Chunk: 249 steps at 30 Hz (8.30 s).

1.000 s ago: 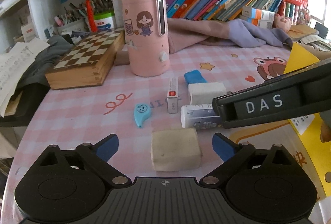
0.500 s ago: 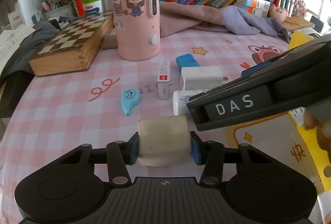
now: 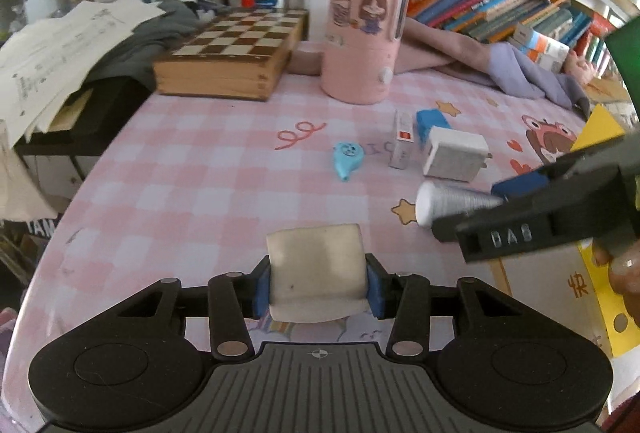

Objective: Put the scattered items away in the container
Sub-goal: 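Lift the sponge block with the left tool while the right tool grasps the spray can, then carry the sponge block and spray can over the yellow box with both tools, then lower both items into the yellow box and open both tools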

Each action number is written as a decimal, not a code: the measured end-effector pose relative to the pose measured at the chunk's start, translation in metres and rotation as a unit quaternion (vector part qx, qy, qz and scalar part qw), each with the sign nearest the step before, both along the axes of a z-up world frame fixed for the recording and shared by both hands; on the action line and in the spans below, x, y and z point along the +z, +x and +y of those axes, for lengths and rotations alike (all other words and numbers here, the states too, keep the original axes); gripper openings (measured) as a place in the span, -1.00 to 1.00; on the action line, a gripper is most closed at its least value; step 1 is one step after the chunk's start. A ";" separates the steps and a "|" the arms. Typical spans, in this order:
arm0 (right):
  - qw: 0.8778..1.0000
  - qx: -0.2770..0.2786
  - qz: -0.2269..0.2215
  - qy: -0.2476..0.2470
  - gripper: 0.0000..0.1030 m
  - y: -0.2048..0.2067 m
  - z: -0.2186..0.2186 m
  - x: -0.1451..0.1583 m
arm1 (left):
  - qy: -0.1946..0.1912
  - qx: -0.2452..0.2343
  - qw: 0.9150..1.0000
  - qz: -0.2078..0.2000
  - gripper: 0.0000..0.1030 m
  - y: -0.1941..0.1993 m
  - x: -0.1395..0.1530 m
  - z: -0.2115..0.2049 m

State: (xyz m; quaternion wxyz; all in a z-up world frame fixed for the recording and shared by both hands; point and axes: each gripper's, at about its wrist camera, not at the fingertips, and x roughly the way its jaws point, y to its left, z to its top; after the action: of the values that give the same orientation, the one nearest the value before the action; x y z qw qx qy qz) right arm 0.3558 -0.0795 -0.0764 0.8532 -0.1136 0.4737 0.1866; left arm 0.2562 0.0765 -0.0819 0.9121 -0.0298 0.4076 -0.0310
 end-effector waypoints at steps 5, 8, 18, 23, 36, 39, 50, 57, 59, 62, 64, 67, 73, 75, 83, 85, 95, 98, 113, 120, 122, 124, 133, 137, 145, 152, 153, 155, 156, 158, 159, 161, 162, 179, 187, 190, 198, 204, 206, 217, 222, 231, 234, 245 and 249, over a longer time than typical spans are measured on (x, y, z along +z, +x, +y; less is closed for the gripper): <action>0.999 0.029 -0.005 -0.015 0.35 -0.003 0.013 -0.003 | -0.002 0.007 1.000 -0.004 -0.15 -0.006 0.005 0.006; 0.999 0.042 -0.008 -0.027 0.34 0.004 0.021 -0.009 | 0.000 0.008 1.000 -0.006 -0.15 -0.010 0.008 0.007; 0.999 0.014 0.028 0.022 -0.40 -0.011 0.013 -0.004 | -0.006 0.021 1.000 -0.015 -0.16 -0.018 0.018 0.015; 0.999 0.017 0.021 0.029 -0.40 -0.014 0.012 -0.006 | -0.003 0.020 1.000 -0.020 -0.16 -0.020 0.021 0.013; 0.999 0.008 0.017 0.039 -0.37 -0.016 0.013 -0.006 | -0.006 0.023 0.999 -0.026 -0.16 -0.027 0.025 0.012; 1.000 0.010 0.007 0.029 -0.27 -0.011 0.016 -0.008 | -0.005 0.020 0.999 -0.026 -0.16 -0.027 0.025 0.012; 0.999 -0.005 -0.010 0.047 -0.41 -0.023 0.007 0.009 | -0.013 -0.007 0.999 -0.044 -0.19 -0.031 0.035 0.001; 0.997 -0.021 -0.033 0.069 -0.41 -0.050 -0.011 0.042 | -0.026 -0.027 0.997 -0.072 -0.21 -0.048 0.059 -0.008; 0.996 -0.025 -0.043 0.077 -0.41 -0.060 -0.017 0.053 | -0.029 -0.035 0.996 -0.079 -0.21 -0.054 0.066 -0.010; 0.993 -0.038 -0.058 0.091 -0.41 -0.075 -0.029 0.069 | -0.041 -0.039 0.995 -0.088 -0.21 -0.065 0.075 -0.010; 0.992 -0.044 -0.066 0.097 -0.41 -0.085 -0.034 0.076 | -0.047 -0.040 0.994 -0.092 -0.22 -0.072 0.079 -0.010; 0.990 -0.050 -0.076 0.105 -0.41 -0.102 -0.039 0.085 | -0.048 -0.044 0.993 -0.101 -0.22 -0.082 0.085 -0.009; 0.988 -0.063 -0.083 0.114 -0.41 -0.135 -0.042 0.090 | -0.053 -0.054 0.991 -0.110 -0.22 -0.103 0.090 -0.008; 0.988 -0.066 -0.082 0.115 -0.41 -0.145 -0.041 0.089 | -0.053 -0.059 0.991 -0.109 -0.22 -0.110 0.089 -0.008; 0.986 -0.086 -0.083 0.115 -0.41 -0.188 -0.039 0.087 | -0.057 -0.081 0.989 -0.110 -0.23 -0.144 0.091 -0.007; 0.985 -0.092 -0.083 0.116 -0.41 -0.199 -0.039 0.086 | -0.058 -0.088 0.988 -0.111 -0.23 -0.155 0.092 -0.008; 0.982 -0.123 -0.088 0.117 -0.41 -0.261 -0.043 0.083 | -0.062 -0.121 0.985 -0.105 -0.24 -0.198 0.088 -0.012; 0.980 -0.134 -0.087 0.116 -0.41 -0.278 -0.045 0.081 | -0.064 -0.132 0.984 -0.105 -0.24 -0.209 0.088 -0.014; 0.971 -0.194 -0.084 0.111 -0.41 -0.325 -0.067 0.076 | -0.074 -0.193 0.974 -0.096 -0.25 -0.230 0.086 -0.039; 0.964 -0.229 -0.079 0.106 -0.41 -0.341 -0.084 0.072 | -0.081 -0.226 0.967 -0.086 -0.25 -0.230 0.082 -0.055; 0.962 -0.238 -0.078 0.105 -0.41 -0.345 -0.089 0.072 | -0.082 -0.235 0.965 -0.084 -0.25 -0.230 0.081 -0.060; 0.960 -0.247 -0.077 0.105 -0.41 -0.349 -0.094 0.071 | -0.083 -0.243 0.963 -0.082 -0.25 -0.231 0.080 -0.064; 0.951 -0.284 -0.078 0.099 -0.41 -0.366 -0.113 0.072 | -0.088 -0.281 0.952 -0.079 -0.26 -0.233 0.080 -0.085; 0.947 -0.297 -0.079 0.096 -0.41 -0.372 -0.120 0.073 | -0.090 -0.296 0.948 -0.079 -0.26 -0.235 0.081 -0.094; 0.940 -0.317 -0.086 0.094 -0.41 -0.384 -0.137 0.076 | -0.090 -0.321 0.939 -0.080 -0.26 -0.237 0.083 -0.113; 0.934 -0.333 -0.090 0.094 -0.41 -0.389 -0.151 0.076 | -0.089 -0.338 0.934 -0.081 -0.26 -0.234 0.084 -0.131; 0.933 -0.335 -0.090 0.094 -0.41 -0.389 -0.153 0.077 | -0.089 -0.339 0.933 -0.081 -0.26 -0.234 0.084 -0.133; 0.932 -0.338 -0.091 0.094 -0.41 -0.389 -0.157 0.077 | -0.089 -0.342 0.932 -0.081 -0.26 -0.233 0.084 -0.137; 0.932 -0.339 -0.092 0.093 -0.41 -0.389 -0.159 0.078 | -0.089 -0.343 0.932 -0.080 -0.26 -0.232 0.084 -0.139; 0.931 -0.340 -0.092 0.093 -0.41 -0.390 -0.162 0.077 | -0.089 -0.345 0.931 -0.080 -0.26 -0.231 0.084 -0.144; 0.931 -0.341 -0.091 0.093 -0.41 -0.389 -0.164 0.077 | -0.089 -0.347 0.930 -0.080 -0.26 -0.231 0.084 -0.146; 0.930 -0.343 -0.090 0.092 -0.41 -0.389 -0.168 0.077 | -0.090 -0.349 0.929 -0.080 -0.26 -0.230 0.084 -0.150; 0.930 -0.344 -0.090 0.092 -0.41 -0.388 -0.170 0.077 | -0.090 -0.350 0.929 -0.081 -0.26 -0.229 0.084 -0.152; 0.930 -0.337 -0.113 0.097 -0.41 -0.348 -0.207 0.086 | -0.082 -0.346 0.925 -0.137 -0.27 -0.193 0.102 -0.186; 0.939 -0.312 -0.122 0.075 -0.41 -0.302 -0.234 0.108 | -0.067 -0.323 0.926 -0.183 -0.27 -0.168 0.116 -0.206; 0.944 -0.296 -0.131 0.067 -0.41 -0.278 -0.245 0.118 | -0.062 -0.302 0.931 -0.196 -0.27 -0.154 0.120 -0.212; 0.961 -0.223 -0.151 0.054 -0.41 -0.209 -0.267 0.138 | -0.051 -0.244 0.945 -0.212 -0.27 -0.119 0.125 -0.236; 0.976 -0.161 -0.134 0.052 -0.41 -0.167 -0.272 0.129 | -0.039 -0.204 0.958 -0.198 -0.27 -0.102 0.114 -0.253; 0.981 -0.143 -0.123 0.050 -0.41 -0.155 -0.273 0.122 | -0.035 -0.191 0.963 -0.189 -0.27 -0.095 0.110 -0.258; 0.992 -0.090 -0.066 0.051 -0.41 -0.124 -0.283 0.079 | 0.005 -0.165 0.977 -0.131 -0.27 -0.076 0.085 -0.283; 0.994 -0.091 -0.022 0.056 -0.41 -0.119 -0.291 0.055 | 0.037 -0.175 0.980 -0.084 -0.27 -0.069 0.065 -0.297; 0.989 -0.114 0.037 0.089 -0.41 -0.118 -0.298 0.031 | 0.035 -0.182 0.982 -0.046 -0.27 -0.066 0.055 -0.298; 0.988 -0.118 0.039 0.095 -0.41 -0.119 -0.299 0.030 | 0.028 -0.182 0.982 -0.035 -0.26 -0.063 0.054 -0.298; 0.984 -0.134 0.045 0.110 -0.40 -0.117 -0.305 0.024 | 0.041 -0.170 0.984 -0.042 -0.19 -0.066 0.053 -0.299; 0.982 -0.136 0.041 0.122 -0.38 -0.119 -0.306 0.026 | 0.041 -0.162 0.985 -0.044 -0.13 -0.068 0.054 -0.298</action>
State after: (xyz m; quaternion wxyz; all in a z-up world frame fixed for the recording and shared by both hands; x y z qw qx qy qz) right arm 0.2363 -0.3859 -0.0501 0.8576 0.0648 0.4934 0.1298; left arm 0.1884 -0.2213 -0.0282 0.9123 0.0758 0.3677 -0.1632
